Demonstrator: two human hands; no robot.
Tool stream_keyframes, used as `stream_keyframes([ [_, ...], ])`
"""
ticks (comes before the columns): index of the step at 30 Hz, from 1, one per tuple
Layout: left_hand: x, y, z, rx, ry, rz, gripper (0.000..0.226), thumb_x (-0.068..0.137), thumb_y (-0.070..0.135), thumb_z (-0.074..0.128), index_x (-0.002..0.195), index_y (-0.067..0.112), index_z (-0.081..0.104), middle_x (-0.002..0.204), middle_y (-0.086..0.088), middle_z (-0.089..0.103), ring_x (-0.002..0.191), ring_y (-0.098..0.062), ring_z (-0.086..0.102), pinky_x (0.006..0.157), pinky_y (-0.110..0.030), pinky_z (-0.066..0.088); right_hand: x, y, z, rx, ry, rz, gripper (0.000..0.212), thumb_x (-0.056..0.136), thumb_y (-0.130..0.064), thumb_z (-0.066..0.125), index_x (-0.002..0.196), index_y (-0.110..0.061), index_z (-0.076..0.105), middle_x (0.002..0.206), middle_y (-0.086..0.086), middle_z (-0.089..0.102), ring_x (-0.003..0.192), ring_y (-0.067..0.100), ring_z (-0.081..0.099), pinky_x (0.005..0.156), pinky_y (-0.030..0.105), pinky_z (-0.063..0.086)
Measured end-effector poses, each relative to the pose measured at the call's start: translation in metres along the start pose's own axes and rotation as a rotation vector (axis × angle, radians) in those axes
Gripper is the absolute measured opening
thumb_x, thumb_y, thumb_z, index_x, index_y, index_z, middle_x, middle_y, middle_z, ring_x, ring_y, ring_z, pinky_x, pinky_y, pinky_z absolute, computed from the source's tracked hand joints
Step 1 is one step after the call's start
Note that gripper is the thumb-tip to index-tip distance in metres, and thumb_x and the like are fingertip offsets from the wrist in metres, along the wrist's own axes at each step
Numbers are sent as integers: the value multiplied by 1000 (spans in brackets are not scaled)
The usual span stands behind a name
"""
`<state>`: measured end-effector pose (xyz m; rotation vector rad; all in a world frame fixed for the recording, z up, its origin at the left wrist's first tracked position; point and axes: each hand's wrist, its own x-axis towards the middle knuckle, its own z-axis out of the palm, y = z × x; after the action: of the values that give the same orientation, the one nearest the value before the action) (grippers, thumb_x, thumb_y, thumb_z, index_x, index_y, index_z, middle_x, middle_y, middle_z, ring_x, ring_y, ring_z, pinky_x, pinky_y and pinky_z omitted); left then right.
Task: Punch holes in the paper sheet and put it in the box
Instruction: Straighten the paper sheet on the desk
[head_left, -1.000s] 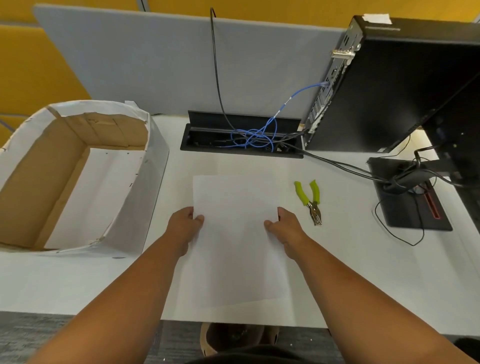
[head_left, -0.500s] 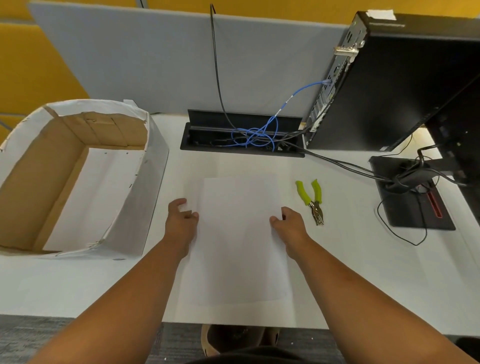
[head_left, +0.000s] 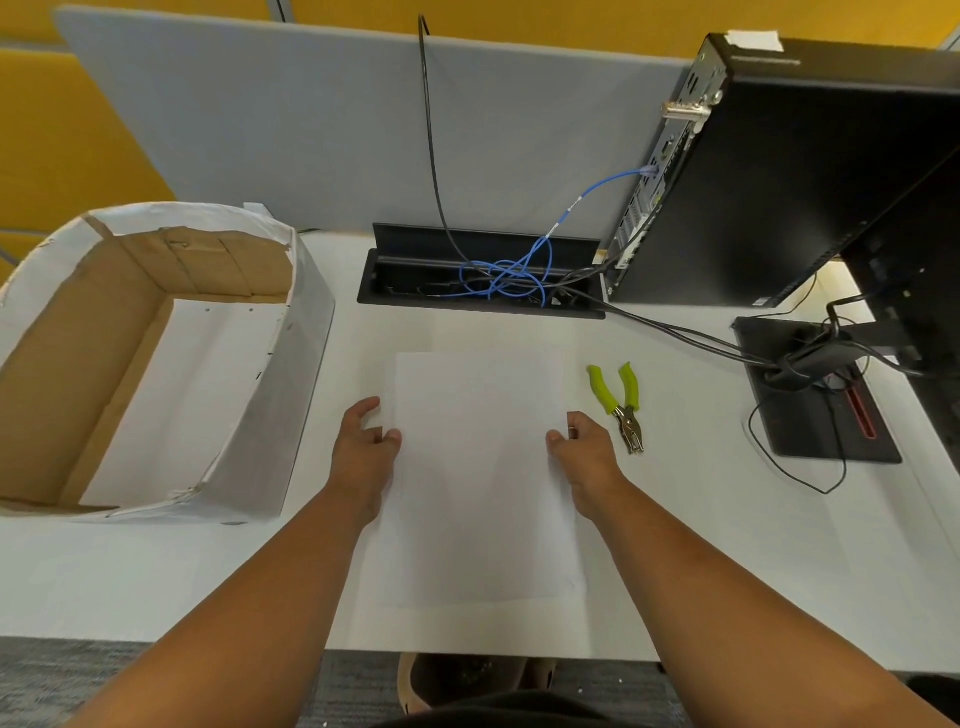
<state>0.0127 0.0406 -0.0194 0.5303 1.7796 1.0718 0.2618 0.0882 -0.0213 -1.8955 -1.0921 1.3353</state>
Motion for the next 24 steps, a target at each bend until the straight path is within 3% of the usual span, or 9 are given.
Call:
stream_keyframes([
  [3,0,-1,1,7,10,16,46,92,10,60,124,40,46,100,-9,65,93,-25,64,76,-32,53,-1,-1,-1,10,32,-1,31,92,-2,55,71,-19,39,74,-3,29,63,13,25,56,21,23],
  [5,1,-2,1,26,8,36,44,92,10,59,122,39,46,98,-10,64,91,-24,64,77,-32,53,-1,0,-1,32,49,-10,16,92,-3,55,83,-16,50,78,-2,34,64,11,30,58,19,28],
  [8,0,-2,1,49,-12,63,38,94,12,57,123,36,52,93,-6,56,81,-11,56,68,-17,44,-2,-1,0,49,45,-4,10,93,-4,54,98,-13,54,82,-1,37,66,10,34,61,18,31],
  [11,1,-2,1,40,-31,35,38,95,15,58,128,33,55,97,0,54,79,-3,53,73,-16,41,-2,-1,1,37,33,-4,21,93,-4,52,78,-15,42,75,-2,32,63,12,28,57,20,27],
  [14,1,-3,2,20,-49,-6,33,94,18,60,126,22,60,106,0,67,92,-13,64,82,-25,48,-3,-2,0,39,27,3,29,94,-5,52,72,-17,37,72,-4,33,62,12,29,56,19,28],
  [18,3,-3,3,79,-32,-49,30,89,30,66,108,6,67,93,-4,69,79,-19,63,70,-26,50,-5,-5,1,20,28,-16,40,95,-11,55,68,-20,27,69,-4,25,59,12,22,49,18,22],
  [24,4,-1,4,52,2,-63,26,85,32,71,99,10,68,93,-9,69,79,-24,61,74,-33,52,-6,-5,0,25,35,-30,44,92,-15,58,66,-22,23,68,-2,19,61,14,17,54,26,15],
])
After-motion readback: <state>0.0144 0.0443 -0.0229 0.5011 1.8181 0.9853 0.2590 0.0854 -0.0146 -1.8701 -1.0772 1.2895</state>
